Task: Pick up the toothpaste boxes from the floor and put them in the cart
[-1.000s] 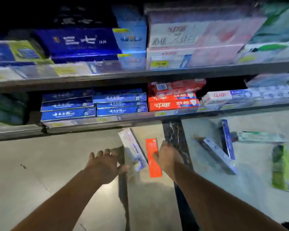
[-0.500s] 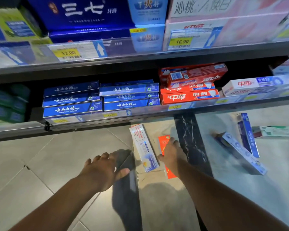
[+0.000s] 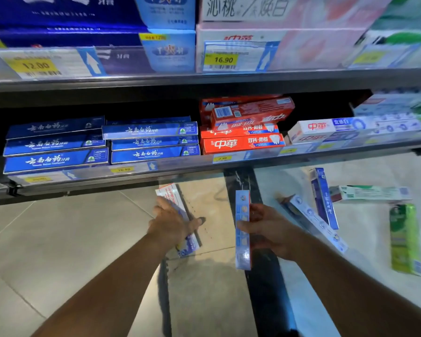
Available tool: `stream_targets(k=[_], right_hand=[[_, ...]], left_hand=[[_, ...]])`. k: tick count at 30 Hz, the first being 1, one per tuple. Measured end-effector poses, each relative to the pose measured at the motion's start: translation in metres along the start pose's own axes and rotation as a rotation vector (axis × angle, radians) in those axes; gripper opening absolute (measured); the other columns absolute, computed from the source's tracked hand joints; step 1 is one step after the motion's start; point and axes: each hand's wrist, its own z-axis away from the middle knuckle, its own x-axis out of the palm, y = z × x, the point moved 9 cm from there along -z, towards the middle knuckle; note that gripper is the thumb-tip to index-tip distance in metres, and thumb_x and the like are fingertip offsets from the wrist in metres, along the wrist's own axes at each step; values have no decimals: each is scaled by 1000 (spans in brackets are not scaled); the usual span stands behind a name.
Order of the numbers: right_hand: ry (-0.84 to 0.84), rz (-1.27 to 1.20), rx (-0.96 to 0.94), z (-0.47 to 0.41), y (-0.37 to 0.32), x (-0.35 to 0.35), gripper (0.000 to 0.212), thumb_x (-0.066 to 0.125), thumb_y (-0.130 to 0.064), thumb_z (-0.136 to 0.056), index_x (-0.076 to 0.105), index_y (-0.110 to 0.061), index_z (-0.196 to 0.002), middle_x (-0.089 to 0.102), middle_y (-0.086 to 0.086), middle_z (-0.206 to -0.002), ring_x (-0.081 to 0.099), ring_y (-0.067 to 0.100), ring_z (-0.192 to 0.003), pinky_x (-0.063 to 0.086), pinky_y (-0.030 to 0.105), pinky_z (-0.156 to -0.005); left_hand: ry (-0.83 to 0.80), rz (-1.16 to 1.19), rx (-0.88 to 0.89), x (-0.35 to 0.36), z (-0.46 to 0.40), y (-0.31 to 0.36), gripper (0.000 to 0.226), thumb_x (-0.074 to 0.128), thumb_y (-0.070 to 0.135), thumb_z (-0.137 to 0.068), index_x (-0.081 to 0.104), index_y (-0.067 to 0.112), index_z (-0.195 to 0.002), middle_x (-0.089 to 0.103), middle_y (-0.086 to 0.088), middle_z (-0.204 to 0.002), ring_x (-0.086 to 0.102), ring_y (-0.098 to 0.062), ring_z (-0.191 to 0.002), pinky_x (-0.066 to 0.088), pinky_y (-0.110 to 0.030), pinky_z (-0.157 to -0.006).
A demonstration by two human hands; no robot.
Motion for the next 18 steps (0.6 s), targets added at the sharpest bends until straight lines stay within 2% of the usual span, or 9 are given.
stream_targets(k=[3, 5, 7, 9, 11, 12, 13, 15, 18], right_hand=[[35, 28, 11, 4, 6, -10, 36, 70, 1, -86, 60, -9, -120, 72, 11, -108, 73, 29, -93, 60, 41, -70], [54, 64, 21, 6, 9, -14, 37, 71, 1, -85, 60, -10, -119, 72, 10, -107, 74, 27, -90, 59, 39, -66], [66, 109, 26, 9, 9, -15, 36, 72, 1, -85, 61, -12, -117, 72, 8, -106, 73, 25, -90, 59, 38, -67], [79, 147, 18, 16, 2, -13, 32, 71, 2, -86, 62, -15, -111, 71, 5, -103, 71, 24, -91, 58, 41, -72], [82, 151, 24, 31, -9, -7, 28, 70, 3, -86, 63, -19, -101, 71, 1, -96, 70, 24, -90, 58, 47, -80], [76, 154, 30, 44, -15, -2, 27, 70, 3, -86, 64, -20, -98, 70, 0, -92, 69, 23, -89, 57, 50, -84], [63, 162, 38, 60, -23, 3, 26, 71, 2, -86, 66, -20, -99, 70, 0, -91, 69, 23, -89, 57, 51, -86], [43, 172, 59, 98, -43, 11, 30, 72, 1, -85, 67, -17, -108, 70, 0, -92, 69, 22, -88, 58, 47, -80], [12, 129, 62, 168, -85, 18, 34, 72, 2, -86, 65, -14, -115, 69, -2, -91, 68, 19, -85, 54, 35, -67]], left_hand=[[80, 65, -41, 14, -4, 1, 129, 82, 54, -71, -4, 5, -154, 33, -23, -144, 48, -40, -126, 47, -50, -102], [131, 51, -50, 17, -2, -1, 120, 78, 39, -80, -9, 6, -156, 30, -27, -149, 45, -43, -130, 43, -51, -104], [76, 154, -91, 16, 2, -9, 106, 76, 30, -81, 2, 9, -154, 39, -22, -139, 52, -37, -121, 51, -47, -95], [-50, 450, -126, 13, 15, -17, 74, 79, 14, -76, 31, 9, -132, 59, -10, -114, 64, -21, -94, 58, -38, -69], [-225, 624, -109, 4, 46, -19, 48, 78, 4, -73, 50, 5, -112, 73, -4, -87, 69, -14, -71, 59, -34, -59], [-312, 682, -112, -2, 66, -20, 47, 78, 5, -72, 54, 4, -113, 75, -8, -88, 71, -19, -73, 60, -38, -63], [-372, 749, -125, -10, 87, -21, 52, 78, 4, -72, 56, 5, -119, 73, -14, -100, 72, -26, -83, 61, -44, -69], [-431, 891, -144, -36, 131, -15, 51, 73, -3, -80, 57, 9, -126, 68, -19, -117, 67, -37, -99, 60, -48, -74], [-522, 1043, -114, -85, 204, 17, 52, 68, -6, -79, 59, 10, -127, 66, -17, -114, 58, -35, -101, 60, -48, -76]])
